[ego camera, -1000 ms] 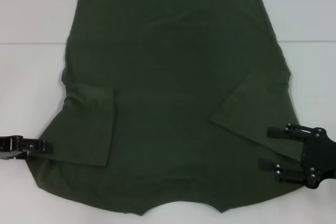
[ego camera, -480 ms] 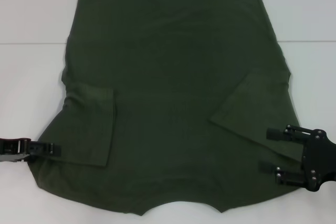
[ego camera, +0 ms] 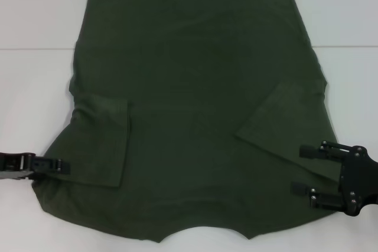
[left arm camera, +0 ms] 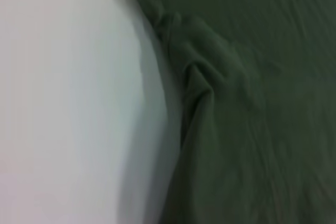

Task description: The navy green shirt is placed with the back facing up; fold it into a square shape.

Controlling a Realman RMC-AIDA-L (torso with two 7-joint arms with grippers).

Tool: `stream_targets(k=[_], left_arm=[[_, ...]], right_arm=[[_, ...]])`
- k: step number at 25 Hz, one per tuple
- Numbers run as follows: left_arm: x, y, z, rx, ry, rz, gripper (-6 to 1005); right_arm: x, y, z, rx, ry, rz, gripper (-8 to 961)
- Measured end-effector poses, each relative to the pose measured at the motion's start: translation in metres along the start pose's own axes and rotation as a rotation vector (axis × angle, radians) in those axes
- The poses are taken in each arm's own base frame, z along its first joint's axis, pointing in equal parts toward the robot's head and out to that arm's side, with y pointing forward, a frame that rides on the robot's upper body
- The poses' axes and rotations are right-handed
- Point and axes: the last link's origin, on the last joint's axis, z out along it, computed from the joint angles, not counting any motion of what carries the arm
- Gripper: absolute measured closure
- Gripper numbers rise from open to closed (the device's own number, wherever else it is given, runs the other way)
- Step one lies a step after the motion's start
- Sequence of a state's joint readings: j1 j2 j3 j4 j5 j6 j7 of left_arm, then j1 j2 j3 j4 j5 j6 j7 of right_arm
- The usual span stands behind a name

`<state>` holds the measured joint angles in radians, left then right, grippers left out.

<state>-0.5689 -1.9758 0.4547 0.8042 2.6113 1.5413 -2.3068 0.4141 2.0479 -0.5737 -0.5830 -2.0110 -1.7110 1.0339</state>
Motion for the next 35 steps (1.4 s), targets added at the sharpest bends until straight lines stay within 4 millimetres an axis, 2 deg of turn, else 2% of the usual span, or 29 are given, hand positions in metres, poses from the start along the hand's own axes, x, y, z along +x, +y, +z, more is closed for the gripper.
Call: stream_targets(k=[6, 17, 23, 35], left_arm=[[-0.004, -0.007, -0.011, 0.036, -0.023, -0.012, 64], [-0.006, -0.009, -0.009, 0.045, -0.033, -0.03, 64], [-0.009, -0.003, -0.012, 0.002, -0.061, -0.097, 64], [-0.021, -0.007, -0.012, 0.014, -0.103, -0.262, 64]], right_arm=[[0.0, 0.0, 0.0, 0.0, 0.0, -0.001, 163], [-0.001, -0.001, 0.001, -0.002, -0.001, -0.003, 163], [-0.002, -0.002, 0.001, -0.002, 0.0, -0.002, 163], [-0.008, -0.005, 0.001, 0.008, 0.008, -0.009, 163]])
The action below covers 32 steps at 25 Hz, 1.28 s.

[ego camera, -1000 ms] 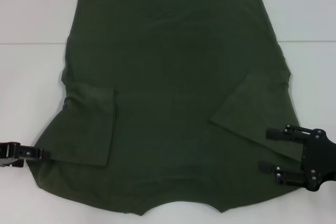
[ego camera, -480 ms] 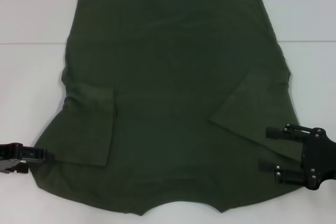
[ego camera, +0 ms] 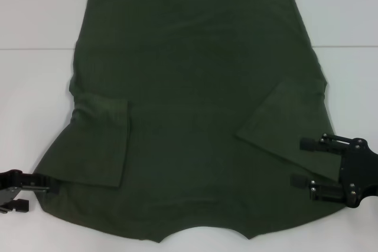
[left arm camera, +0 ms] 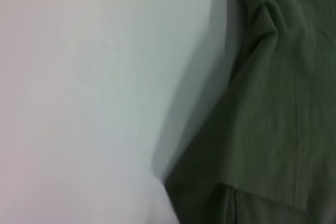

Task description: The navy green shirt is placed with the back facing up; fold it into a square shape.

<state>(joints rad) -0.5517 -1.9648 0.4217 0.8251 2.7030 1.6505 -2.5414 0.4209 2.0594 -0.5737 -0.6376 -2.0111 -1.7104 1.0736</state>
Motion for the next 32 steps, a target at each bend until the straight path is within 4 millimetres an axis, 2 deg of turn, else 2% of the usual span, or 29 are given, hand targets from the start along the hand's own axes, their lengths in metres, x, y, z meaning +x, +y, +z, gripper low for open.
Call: stream_targets(k=[32], left_arm=[[0.006, 0.001, 0.014, -0.02, 0.026, -0.073, 64]], right_arm=[[0.0, -0.001, 0.0, 0.003, 0.002, -0.002, 163]])
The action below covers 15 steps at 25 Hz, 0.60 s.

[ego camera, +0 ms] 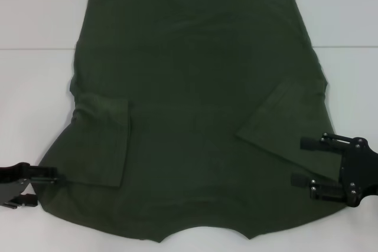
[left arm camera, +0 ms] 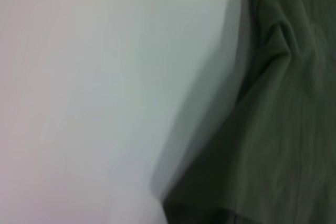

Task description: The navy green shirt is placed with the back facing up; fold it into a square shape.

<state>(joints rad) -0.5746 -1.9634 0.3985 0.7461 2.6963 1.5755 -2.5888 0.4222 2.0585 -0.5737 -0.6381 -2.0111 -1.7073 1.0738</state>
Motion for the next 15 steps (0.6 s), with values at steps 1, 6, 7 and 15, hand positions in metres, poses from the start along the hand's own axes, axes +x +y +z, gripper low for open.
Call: stream_targets(k=[1, 6, 7, 15], left_arm=[[0.0, 0.0, 0.0, 0.0, 0.0, 0.0, 64], [0.001, 0.007, 0.008, -0.024, -0.013, 0.002, 64], [0.001, 0.008, 0.009, -0.028, -0.016, 0.002, 64], [0.005, 0.021, 0.019, -0.072, -0.009, 0.009, 98]], right_arm=[[0.0, 0.0, 0.0, 0.0, 0.0, 0.0, 163], [0.0, 0.0, 0.0, -0.001, -0.001, 0.0, 163], [0.0, 0.0, 0.0, -0.001, -0.001, 0.001, 163], [0.001, 0.001, -0.001, -0.001, -0.001, 0.002, 164]])
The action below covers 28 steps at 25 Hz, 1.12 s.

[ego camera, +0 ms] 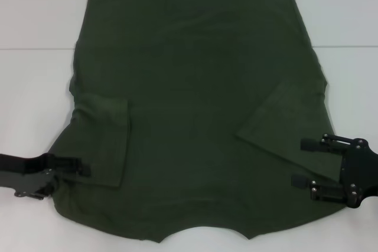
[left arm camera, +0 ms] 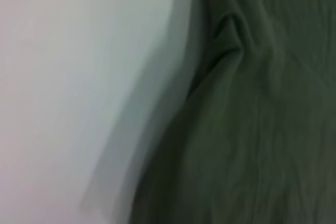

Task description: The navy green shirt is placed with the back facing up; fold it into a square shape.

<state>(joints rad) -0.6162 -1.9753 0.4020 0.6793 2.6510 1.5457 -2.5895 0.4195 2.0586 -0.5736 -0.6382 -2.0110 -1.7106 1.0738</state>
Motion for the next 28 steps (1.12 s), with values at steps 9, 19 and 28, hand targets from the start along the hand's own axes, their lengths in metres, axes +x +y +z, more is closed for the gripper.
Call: stream_targets(k=[9, 19, 28], left_arm=[[0.0015, -0.001, 0.0008, 0.024, 0.001, 0.036, 149], [0.0032, -0.0008, 0.0009, 0.049, -0.007, 0.05, 502], [0.0042, -0.0014, -0.0006, 0.052, -0.005, 0.072, 869]], right_arm=[[-0.0009, -0.0009, -0.0005, 0.004, 0.0, -0.005, 163], [-0.002, -0.0015, -0.0005, 0.006, -0.005, -0.005, 164], [-0.0054, -0.0058, -0.0036, 0.014, -0.004, 0.079, 166]])
